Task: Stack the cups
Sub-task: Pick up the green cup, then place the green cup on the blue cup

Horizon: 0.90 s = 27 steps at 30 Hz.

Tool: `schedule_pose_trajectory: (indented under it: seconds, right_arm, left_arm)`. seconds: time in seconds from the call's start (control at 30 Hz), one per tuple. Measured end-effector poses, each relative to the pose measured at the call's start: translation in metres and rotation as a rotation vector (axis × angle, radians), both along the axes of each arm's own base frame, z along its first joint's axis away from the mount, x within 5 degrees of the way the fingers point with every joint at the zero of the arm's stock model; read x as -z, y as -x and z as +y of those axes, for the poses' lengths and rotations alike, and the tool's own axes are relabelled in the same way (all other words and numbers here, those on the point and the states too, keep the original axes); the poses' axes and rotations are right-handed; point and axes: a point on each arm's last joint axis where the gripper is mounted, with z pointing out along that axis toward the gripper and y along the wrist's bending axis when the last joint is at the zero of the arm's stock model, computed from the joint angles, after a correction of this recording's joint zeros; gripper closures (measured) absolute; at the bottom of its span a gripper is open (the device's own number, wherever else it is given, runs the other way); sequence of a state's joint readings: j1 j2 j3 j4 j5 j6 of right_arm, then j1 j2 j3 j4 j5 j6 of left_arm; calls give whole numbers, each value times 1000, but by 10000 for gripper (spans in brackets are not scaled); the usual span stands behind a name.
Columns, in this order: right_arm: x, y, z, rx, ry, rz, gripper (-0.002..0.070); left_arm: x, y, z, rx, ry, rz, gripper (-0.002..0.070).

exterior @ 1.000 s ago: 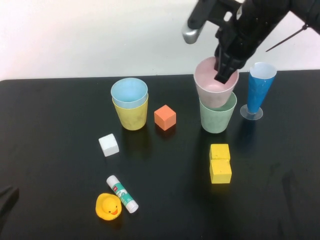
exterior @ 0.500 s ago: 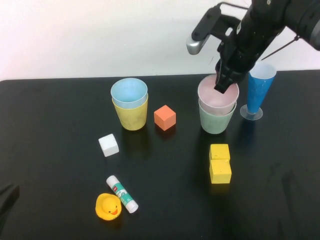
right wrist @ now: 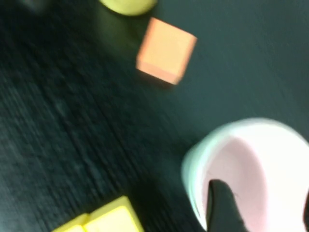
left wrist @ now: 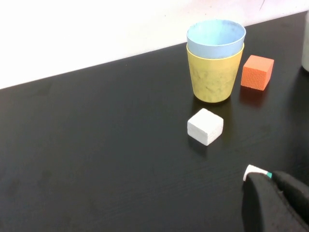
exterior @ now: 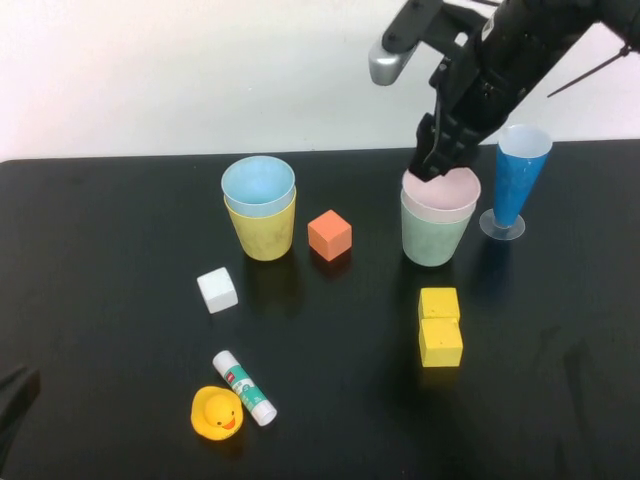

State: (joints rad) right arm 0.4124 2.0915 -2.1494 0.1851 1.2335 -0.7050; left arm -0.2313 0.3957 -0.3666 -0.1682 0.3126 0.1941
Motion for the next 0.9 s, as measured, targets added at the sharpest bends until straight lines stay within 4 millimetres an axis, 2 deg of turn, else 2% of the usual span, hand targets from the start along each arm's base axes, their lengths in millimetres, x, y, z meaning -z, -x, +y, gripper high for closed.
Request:
schedule_pose_trajectory:
  seconds: [0.13, 0.43, 0.5, 0.6, 0.67, 0.8, 0.9]
  right_arm:
    - [11, 0, 3, -10, -7, 40, 329]
    - [75, -13, 8, -14, 50, 168, 335]
    - [89, -18, 10, -17, 58, 179, 372]
    - [103, -22, 14, -43, 59, 184, 503]
    - [99, -23, 15, -49, 54, 158, 564]
    - [90, -19, 30, -92, 52, 150, 571]
    - [58, -14, 53, -147, 0, 57, 573]
  left_arm:
    - [0, 0, 0, 0, 0, 0, 673]
    - [-2, 0, -1, -1, 36, -7, 673]
    - [-3, -2, -2, -4, 80, -13, 673]
    - [-2, -7, -4, -9, 117, 12, 673]
    - [0, -12, -5, -11, 120, 42, 673]
    - [3, -24, -9, -12, 112, 114, 673]
    - [6, -28, -10, -11, 111, 151, 673]
